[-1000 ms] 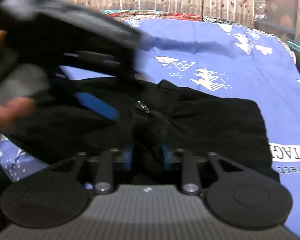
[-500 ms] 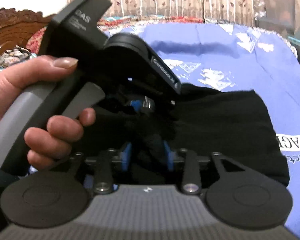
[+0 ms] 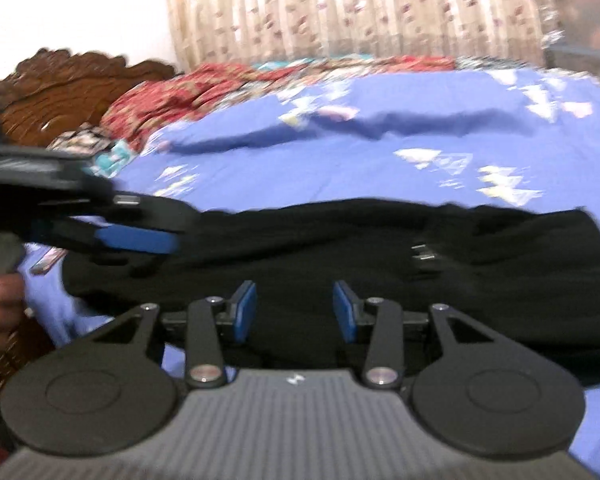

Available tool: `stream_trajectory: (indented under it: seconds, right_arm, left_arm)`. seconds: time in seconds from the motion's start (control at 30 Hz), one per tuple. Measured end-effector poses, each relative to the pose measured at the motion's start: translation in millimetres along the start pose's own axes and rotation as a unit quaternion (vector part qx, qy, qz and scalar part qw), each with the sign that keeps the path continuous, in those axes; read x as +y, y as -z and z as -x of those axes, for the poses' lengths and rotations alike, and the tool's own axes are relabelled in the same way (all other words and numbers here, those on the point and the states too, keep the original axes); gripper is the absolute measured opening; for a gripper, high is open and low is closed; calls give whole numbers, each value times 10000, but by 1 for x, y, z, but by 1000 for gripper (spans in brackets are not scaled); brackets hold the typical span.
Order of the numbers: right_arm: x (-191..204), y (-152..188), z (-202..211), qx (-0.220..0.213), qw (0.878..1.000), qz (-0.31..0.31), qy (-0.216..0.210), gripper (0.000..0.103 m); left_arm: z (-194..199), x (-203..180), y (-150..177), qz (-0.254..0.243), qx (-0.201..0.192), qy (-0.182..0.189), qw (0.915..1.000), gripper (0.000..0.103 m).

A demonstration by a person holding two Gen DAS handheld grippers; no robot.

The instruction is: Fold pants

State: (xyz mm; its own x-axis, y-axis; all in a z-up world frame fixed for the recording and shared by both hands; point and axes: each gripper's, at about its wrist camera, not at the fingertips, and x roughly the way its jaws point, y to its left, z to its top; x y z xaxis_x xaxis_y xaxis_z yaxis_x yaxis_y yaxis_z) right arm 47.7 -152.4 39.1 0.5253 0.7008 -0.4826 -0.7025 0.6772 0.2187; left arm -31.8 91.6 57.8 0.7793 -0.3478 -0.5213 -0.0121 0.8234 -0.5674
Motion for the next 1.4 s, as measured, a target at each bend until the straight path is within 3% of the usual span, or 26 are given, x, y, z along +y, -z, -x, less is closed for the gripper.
stream_trajectory:
  seconds: [0.07, 0.17, 0.33, 0.6, 0.73, 0.87, 0.93, 0.97, 1.0, 1.07, 1.17, 1.3, 1.4]
  right_arm:
    - [11, 2, -8, 185, 9996, 85, -188, 28]
    - [29, 0, -24, 427, 9981, 261, -363, 19]
    - [57, 4, -34, 726, 9947, 492, -540, 19]
    - [76, -19, -57, 913, 9918, 622, -641, 19]
    - [86, -39, -82, 961, 9911, 261, -880, 19]
    - [95, -53, -123, 1181, 9854, -282, -1197, 19]
    - [98, -53, -147, 1383, 9797, -592, -1324, 19]
    - [100, -52, -159, 1508, 9765, -737, -1355, 19]
    - [101, -50, -170, 1664, 9726, -879, -1364, 19]
    - [100, -40, -192, 2030, 9628, -1205, -1315, 20]
    - [94, -28, -207, 2302, 9506, -1637, -1289, 16]
    - [82, -26, -201, 2368, 9369, -2124, -1448, 16]
    - [74, -24, -191, 2353, 9288, -2430, -1518, 16]
  left_arm:
    - [32, 31, 11, 443, -245, -172, 9986, 61]
    - [68, 75, 26, 1215, -633, -547, 9891, 63]
    - [92, 133, 31, 2287, -1071, -778, 9644, 74]
    - [82, 181, 19, 2796, -1320, -981, 9459, 86]
    - [74, 195, 23, 3070, -1397, -798, 9380, 90]
    - [59, 201, 16, 3012, -1342, -674, 9416, 100]
    - [54, 204, 14, 2970, -1322, -718, 9430, 99]
    - [50, 205, 12, 2944, -1340, -766, 9431, 91]
    - [49, 206, 11, 2916, -1351, -847, 9432, 71]
    - [46, 210, 9, 2911, -1271, -1049, 9424, 43]
    - [48, 208, 10, 2898, -1326, -1042, 9421, 37]
    - [48, 166, 2, 1923, -1493, -1102, 9636, 35]
    - [33, 125, -8, 993, -1386, -1098, 9792, 35]
